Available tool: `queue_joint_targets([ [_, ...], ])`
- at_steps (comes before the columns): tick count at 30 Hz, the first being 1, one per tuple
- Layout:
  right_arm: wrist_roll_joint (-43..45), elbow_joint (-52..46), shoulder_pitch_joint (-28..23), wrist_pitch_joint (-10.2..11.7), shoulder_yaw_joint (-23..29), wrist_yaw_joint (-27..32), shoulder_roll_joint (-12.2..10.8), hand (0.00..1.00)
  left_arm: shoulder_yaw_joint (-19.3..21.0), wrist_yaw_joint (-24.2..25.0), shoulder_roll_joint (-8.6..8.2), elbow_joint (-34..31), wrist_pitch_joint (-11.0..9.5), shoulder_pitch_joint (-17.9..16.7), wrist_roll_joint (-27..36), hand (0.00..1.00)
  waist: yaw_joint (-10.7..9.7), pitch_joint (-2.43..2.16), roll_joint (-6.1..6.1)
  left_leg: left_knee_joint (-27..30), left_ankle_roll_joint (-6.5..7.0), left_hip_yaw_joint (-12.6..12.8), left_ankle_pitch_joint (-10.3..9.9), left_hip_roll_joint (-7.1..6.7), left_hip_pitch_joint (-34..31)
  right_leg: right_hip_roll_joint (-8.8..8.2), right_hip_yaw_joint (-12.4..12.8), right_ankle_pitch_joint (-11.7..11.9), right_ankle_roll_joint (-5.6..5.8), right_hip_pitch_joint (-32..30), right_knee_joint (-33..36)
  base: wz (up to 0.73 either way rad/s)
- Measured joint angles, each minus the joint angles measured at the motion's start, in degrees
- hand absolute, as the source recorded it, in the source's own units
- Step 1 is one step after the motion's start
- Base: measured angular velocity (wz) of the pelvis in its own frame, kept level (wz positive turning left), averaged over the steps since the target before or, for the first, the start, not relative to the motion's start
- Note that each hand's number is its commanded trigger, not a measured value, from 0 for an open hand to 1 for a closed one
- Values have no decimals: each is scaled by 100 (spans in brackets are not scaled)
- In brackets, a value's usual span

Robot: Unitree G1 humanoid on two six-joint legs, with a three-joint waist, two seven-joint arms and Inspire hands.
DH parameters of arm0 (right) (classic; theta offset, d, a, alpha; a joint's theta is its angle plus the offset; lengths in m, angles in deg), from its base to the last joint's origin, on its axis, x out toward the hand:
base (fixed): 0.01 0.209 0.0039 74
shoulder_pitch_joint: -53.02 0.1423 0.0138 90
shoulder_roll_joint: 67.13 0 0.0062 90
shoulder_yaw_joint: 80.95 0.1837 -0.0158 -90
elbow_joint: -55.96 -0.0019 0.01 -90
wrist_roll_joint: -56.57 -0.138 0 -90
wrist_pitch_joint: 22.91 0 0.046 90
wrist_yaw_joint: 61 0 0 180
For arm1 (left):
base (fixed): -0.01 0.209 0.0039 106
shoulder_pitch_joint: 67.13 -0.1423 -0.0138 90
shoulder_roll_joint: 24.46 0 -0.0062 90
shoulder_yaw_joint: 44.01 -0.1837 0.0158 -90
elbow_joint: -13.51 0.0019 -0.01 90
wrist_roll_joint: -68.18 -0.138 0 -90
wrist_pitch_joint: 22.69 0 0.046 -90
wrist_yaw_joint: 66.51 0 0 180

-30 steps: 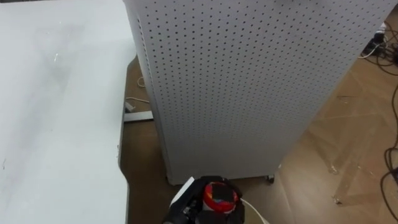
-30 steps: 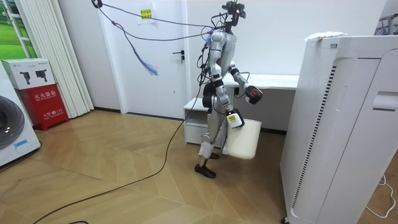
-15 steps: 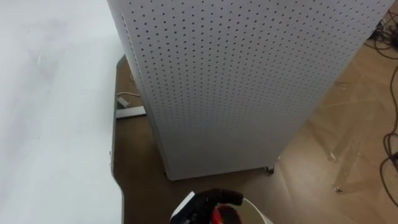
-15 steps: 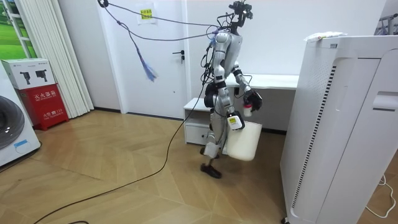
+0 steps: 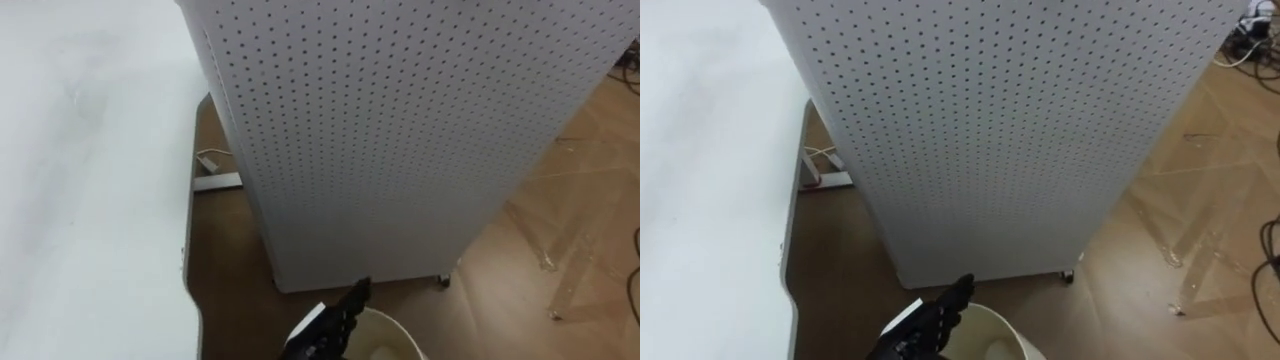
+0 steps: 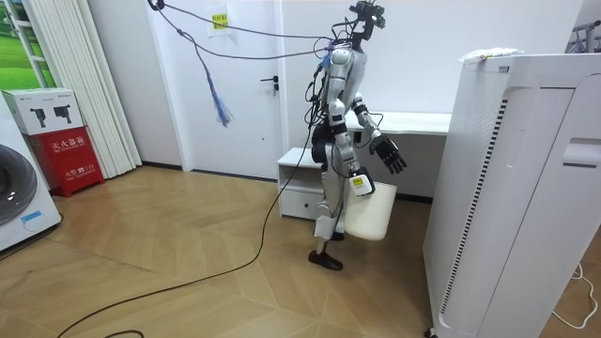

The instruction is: Pick garbage

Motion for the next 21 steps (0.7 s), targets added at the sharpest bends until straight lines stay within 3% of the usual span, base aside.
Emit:
queue_joint_targets([
  [4, 18, 41, -57, 5, -16, -15, 67, 100, -145, 2, 26, -3, 1, -52, -201, 0, -2, -49, 76, 71, -1, -28, -1, 5, 95, -10, -65, -25, -11, 131, 31, 5],
  [9, 34, 53, -188, 1, -62, -19, 127, 100, -143, 23, 4, -69, 0, -57, -348, 0, 11, -63, 81, 58, -16, -34, 2, -2, 234, -22, -57, -110, -28, 196, 174, 0],
  [15, 28, 29, -420, 1, -66, -9, 206, 100, -83, 31, 136, -8, 0, -244, -735, 0, 7, -81, 47, -13, -32, 10, -3, 12, 365, -11, -71, -134, -42, 282, 166, -3],
  [19, 28, 29, -545, 0, -37, -3, 212, 100, 50, 43, 180, 630, 5, -288, -1214, 0, -28, -100, -12, -51, -46, 12, -10, 17, 497, -1, -107, -148, -40, 425, 108, 0],
  [21, 28, 28, -583, -5, -25, -24, 215, 100, 166, 48, 188, 875, 17, -346, -1507, 0, -27, -131, -71, -83, -54, 15, -15, 19, 579, 1, -102, -171, -44, 482, 116, 0],
])
